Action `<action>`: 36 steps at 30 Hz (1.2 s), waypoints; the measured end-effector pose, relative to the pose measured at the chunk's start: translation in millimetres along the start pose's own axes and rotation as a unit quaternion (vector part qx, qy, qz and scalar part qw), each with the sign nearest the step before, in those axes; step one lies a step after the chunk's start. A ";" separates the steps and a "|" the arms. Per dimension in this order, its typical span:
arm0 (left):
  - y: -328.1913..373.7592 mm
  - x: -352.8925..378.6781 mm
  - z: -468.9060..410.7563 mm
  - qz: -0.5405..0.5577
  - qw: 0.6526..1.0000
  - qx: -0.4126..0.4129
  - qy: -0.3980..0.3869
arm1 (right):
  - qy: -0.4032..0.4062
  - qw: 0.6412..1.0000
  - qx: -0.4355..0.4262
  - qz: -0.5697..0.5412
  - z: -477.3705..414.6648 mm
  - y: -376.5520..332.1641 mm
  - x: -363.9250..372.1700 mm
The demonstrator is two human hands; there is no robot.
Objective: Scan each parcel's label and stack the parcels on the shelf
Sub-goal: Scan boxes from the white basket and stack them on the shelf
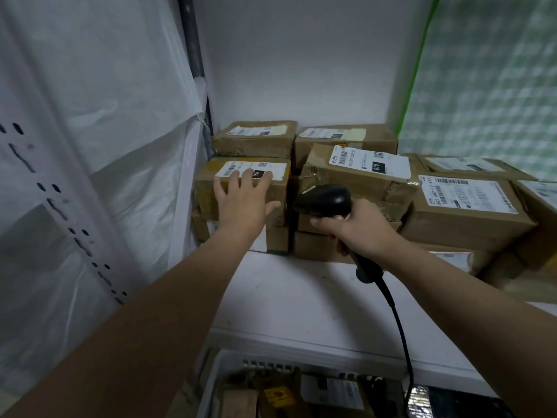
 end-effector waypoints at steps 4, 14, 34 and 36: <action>-1.7 -5.6 19.3 0.011 1.000 -0.006 0.016 | -0.025 1.000 0.009 0.015 8.9 -4.2 0.4; 21.2 -38.7 125.7 0.131 0.991 0.029 -0.001 | -0.068 0.993 0.047 0.081 102.3 -0.8 -18.2; 87.2 62.2 352.3 0.101 0.947 0.015 -0.303 | -0.023 0.986 0.165 -0.019 278.2 139.4 -10.4; 91.6 75.3 358.0 0.104 0.936 -0.016 -0.337 | -0.019 0.984 0.176 -0.017 277.8 148.7 -5.9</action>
Point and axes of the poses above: each hand's wrist, its own z-axis away from the middle knuckle, its own x-axis out of the palm, y = z × x, the point moved 6 cm from there along -z, towards the middle knuckle, and after that the axes turned 10 degrees about -z, right-handed, at the moved point
